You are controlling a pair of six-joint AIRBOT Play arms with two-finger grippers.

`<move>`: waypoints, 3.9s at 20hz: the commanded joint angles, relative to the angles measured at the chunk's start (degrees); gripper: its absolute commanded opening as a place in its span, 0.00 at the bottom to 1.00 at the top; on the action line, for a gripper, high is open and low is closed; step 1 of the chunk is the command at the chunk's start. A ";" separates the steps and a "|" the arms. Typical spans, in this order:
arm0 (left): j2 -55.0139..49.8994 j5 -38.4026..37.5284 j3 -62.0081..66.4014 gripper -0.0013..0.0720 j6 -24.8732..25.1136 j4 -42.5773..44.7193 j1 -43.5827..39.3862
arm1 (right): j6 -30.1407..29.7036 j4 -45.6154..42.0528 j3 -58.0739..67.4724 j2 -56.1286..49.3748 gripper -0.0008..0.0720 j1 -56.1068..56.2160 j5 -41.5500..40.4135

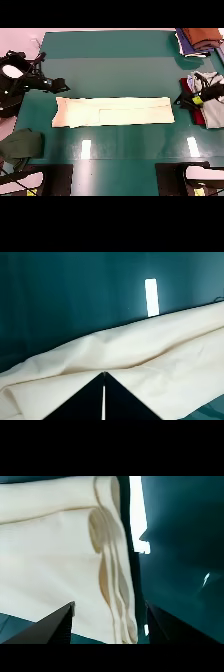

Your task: Fold the shirts.

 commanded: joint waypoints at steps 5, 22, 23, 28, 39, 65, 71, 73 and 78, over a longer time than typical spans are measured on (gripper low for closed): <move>-6.19 9.94 0.94 0.05 -6.80 -0.98 -18.08 | -7.74 14.62 -6.75 -7.76 0.50 -0.79 -2.67; -31.65 7.43 22.32 0.05 -11.78 -1.79 -32.61 | -0.90 21.53 23.98 10.45 0.04 15.61 5.92; -31.74 7.96 22.34 0.05 -12.13 -1.88 -32.61 | -0.09 21.55 25.44 10.45 0.04 18.03 5.42; -31.34 7.63 24.28 0.05 -12.31 -1.27 -32.22 | 1.31 21.57 28.68 10.45 0.04 28.37 0.13; -7.91 -5.14 34.77 0.05 -17.22 18.91 -7.28 | -5.40 35.80 28.83 -4.63 0.13 59.93 -26.58; -6.38 -8.04 34.60 0.05 -14.58 18.05 -8.98 | -0.98 26.88 4.87 -15.43 0.69 36.92 -19.56; -6.38 -10.12 34.60 0.05 -14.51 16.79 -9.40 | -3.15 32.11 16.13 -24.17 0.16 46.23 -19.26; -6.38 -9.05 34.60 0.05 -13.07 16.90 -11.26 | -4.09 28.76 19.56 -23.43 0.03 46.21 -21.00; -6.38 -6.01 34.60 0.05 -13.07 17.27 -17.57 | -0.13 12.57 30.84 -17.88 0.04 33.31 -16.24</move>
